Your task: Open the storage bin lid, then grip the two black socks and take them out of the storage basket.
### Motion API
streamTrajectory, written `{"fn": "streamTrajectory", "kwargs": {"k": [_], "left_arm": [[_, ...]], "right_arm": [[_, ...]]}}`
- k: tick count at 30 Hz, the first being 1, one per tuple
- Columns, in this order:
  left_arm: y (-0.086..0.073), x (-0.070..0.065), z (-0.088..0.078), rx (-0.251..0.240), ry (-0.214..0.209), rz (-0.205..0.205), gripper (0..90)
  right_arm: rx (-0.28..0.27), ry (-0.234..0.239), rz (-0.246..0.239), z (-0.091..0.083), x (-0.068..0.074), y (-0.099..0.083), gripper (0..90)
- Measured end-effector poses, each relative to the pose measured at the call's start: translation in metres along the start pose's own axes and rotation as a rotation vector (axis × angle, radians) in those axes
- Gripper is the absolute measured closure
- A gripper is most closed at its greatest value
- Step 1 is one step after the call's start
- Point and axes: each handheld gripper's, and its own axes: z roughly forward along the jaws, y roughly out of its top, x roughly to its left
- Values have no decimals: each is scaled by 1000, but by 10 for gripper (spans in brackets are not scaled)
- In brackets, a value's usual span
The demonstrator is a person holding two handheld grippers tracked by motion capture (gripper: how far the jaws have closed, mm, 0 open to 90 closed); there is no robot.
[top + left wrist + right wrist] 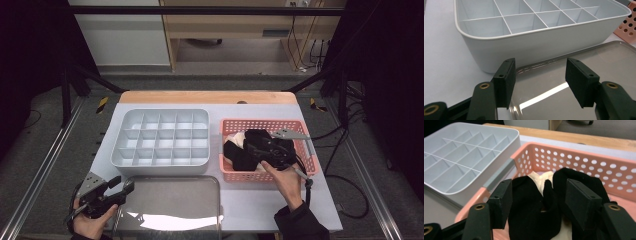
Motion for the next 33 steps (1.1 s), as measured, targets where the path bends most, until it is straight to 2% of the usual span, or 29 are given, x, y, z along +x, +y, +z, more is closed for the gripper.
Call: {"fn": "streamTrajectory", "kwargs": {"k": [6,8,15,24,33], "left_arm": [[-1,2,0,-9,11,7,405],[-2,2,1,-8,8,6,405],[-3,2,2,5,5,-5,397],[-4,4,2,21,6,-27,402],[-5,6,3,33,17,-33,423]], "right_arm": [[62,-49,-7,10,-4,-6,394],[78,-42,-6,14,-6,-7,394],[153,-65,-19,28,-6,-13,401],[187,-68,-20,33,-5,-16,428],[235,-67,-5,39,-6,-18,575]]}}
